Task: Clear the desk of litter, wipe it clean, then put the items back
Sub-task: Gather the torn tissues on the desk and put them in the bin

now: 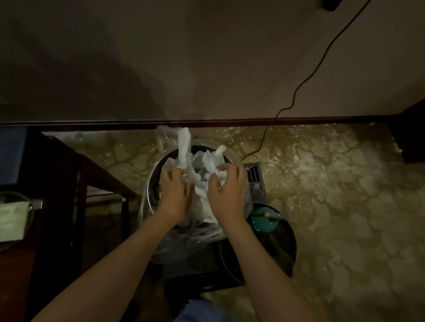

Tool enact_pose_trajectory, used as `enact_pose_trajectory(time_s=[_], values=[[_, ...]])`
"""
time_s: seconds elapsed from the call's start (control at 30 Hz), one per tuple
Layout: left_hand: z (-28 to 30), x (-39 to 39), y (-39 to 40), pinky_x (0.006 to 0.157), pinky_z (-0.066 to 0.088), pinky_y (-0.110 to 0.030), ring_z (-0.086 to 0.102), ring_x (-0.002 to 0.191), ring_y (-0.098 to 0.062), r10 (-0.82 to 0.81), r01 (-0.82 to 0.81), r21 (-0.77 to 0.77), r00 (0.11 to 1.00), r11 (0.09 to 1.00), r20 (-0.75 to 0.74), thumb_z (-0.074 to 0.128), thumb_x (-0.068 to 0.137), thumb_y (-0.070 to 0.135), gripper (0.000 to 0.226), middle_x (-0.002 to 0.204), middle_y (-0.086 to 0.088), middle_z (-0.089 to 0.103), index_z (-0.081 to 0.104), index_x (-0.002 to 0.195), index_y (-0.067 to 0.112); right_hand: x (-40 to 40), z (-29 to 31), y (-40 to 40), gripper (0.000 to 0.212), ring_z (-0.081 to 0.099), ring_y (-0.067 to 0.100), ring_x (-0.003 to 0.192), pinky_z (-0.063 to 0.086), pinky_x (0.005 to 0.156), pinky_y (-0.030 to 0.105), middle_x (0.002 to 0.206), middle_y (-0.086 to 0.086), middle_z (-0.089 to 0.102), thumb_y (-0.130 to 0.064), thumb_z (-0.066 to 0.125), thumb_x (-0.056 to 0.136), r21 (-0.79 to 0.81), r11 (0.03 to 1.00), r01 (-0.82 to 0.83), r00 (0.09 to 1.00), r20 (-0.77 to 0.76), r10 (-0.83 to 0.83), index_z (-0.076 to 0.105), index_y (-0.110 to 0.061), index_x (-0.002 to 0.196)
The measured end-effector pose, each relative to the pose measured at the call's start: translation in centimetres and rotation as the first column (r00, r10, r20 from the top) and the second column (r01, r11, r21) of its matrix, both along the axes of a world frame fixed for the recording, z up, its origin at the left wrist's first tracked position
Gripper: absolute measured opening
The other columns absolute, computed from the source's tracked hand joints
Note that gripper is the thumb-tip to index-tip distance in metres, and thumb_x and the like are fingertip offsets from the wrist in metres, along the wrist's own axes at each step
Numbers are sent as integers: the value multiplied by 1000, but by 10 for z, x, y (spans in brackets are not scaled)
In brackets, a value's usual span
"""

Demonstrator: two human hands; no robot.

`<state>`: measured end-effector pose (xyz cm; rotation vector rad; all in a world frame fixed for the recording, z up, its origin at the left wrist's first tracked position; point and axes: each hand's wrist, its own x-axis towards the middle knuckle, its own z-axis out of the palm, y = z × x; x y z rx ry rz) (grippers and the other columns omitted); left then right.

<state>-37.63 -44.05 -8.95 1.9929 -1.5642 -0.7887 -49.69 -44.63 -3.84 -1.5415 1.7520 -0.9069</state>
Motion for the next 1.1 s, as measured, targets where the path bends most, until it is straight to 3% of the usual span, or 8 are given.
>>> enact_pose_trajectory(time_s=[0.13, 0.23, 0.37, 0.47, 0.63, 0.8, 0.93, 1.1], values=[[-17, -2, 2, 90, 45, -45, 52, 102, -31, -153, 146, 92, 985, 985, 76, 45, 94, 5, 24, 119, -20, 50, 53, 116, 0, -11, -33, 4, 40, 38, 29, 127, 31, 105, 34, 136, 17, 40, -18, 52, 94, 206, 957, -204, 910, -320, 262, 47, -4, 131], [-20, -1, -1, 90, 44, -39, 52, 106, -29, -279, 224, 237, 932, 945, 232, 44, 93, 9, 25, 119, -15, 55, 57, 114, 5, -18, -45, 4, 50, 15, 30, 144, 13, 116, 37, 155, 16, 20, -23, 39, 101, 385, 873, -300, 822, -360, 441, 28, -6, 146], [-11, 2, -3, 81, 42, -34, 55, 102, -27, -486, 305, 467, 808, 830, 334, 38, 96, 18, 29, 113, -12, 61, 63, 106, 7, -17, -50, 1, 52, 13, 29, 145, 9, 118, 37, 156, 16, 19, -28, 36, 102, 475, 802, -362, 779, -319, 540, 24, -5, 148], [-3, 3, -5, 78, 45, -32, 58, 99, -28, -431, 315, 427, 878, 848, 207, 40, 97, 22, 30, 111, -14, 64, 62, 111, 8, -15, -44, -1, 63, 12, 29, 145, 10, 117, 39, 156, 15, 18, -38, 41, 100, 459, 814, -355, 811, -281, 513, 20, -6, 149], [31, 16, 0, 98, 41, -40, 51, 115, -32, -296, 267, 159, 934, 951, 200, 48, 93, 17, 30, 120, -15, 58, 62, 118, 10, -13, -12, 3, 66, 28, 28, 137, 20, 113, 39, 148, 15, 34, -44, 52, 93, 203, 929, -309, 885, -296, 359, 33, -7, 145], [89, 47, 30, 102, 40, -36, 47, 121, -25, -167, 151, 129, 979, 980, 120, 50, 95, 20, 33, 131, -8, 49, 57, 126, 13, 0, 32, 15, 58, 36, 30, 131, 26, 110, 40, 141, 15, 43, -35, 56, 90, 80, 978, -193, 922, -325, 209, 44, -6, 139], [134, 88, 81, 95, 42, -35, 48, 117, -24, -142, 113, 135, 962, 984, 233, 49, 94, 23, 29, 127, -7, 53, 58, 121, 14, 42, 72, 40, 45, 38, 30, 127, 30, 108, 37, 136, 16, 45, -23, 55, 93, 145, 945, -294, 894, -308, 326, 46, -4, 133], [169, 165, 182, 85, 45, -34, 54, 108, -28, -20, -21, 108, 929, 994, 368, 50, 90, 27, 28, 115, -6, 59, 60, 115, 17, 145, 106, 120, 31, 44, 31, 120, 37, 98, 36, 124, 16, 50, -19, 51, 92, 194, 806, -560, 710, -388, 587, 53, -4, 119]])
